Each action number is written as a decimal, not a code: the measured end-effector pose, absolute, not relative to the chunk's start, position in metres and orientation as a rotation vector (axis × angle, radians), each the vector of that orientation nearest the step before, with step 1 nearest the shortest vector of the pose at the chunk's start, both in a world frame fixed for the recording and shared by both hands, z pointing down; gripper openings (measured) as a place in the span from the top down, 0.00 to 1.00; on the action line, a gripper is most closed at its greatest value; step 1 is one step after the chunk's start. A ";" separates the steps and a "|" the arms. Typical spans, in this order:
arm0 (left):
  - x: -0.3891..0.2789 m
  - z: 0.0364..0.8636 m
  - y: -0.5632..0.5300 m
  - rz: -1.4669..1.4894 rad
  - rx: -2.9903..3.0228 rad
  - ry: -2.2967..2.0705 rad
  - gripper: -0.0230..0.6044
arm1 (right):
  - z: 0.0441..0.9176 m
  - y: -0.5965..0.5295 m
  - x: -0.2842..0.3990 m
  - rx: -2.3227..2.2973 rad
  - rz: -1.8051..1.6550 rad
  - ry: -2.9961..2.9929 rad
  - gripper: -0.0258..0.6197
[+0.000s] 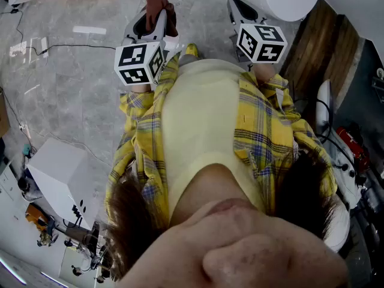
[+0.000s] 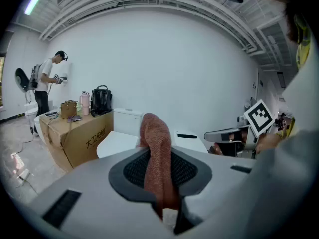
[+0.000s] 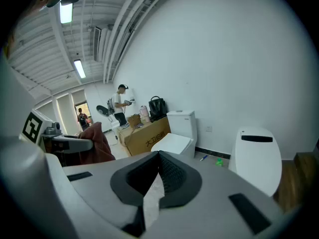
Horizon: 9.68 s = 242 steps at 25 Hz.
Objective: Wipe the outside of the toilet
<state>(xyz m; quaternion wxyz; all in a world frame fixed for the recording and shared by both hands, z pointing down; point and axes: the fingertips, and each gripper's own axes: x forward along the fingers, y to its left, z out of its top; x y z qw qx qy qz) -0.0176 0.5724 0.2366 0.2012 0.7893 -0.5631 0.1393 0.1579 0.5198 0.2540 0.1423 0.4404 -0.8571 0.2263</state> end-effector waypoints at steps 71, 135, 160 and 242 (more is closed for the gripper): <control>-0.042 0.266 0.216 0.381 2.080 -1.591 0.83 | 0.281 0.176 0.135 1.196 0.854 -2.507 0.92; -0.287 0.575 -0.087 1.014 1.753 -1.461 0.83 | 0.478 -0.007 -0.060 1.139 1.065 -2.169 0.92; -0.243 0.663 -0.134 1.105 1.632 -1.395 0.83 | 0.509 0.003 -0.024 1.238 1.198 -2.058 0.92; -0.214 0.671 -0.051 1.327 1.667 -1.267 0.83 | 0.515 0.021 0.004 1.178 1.267 -2.040 0.92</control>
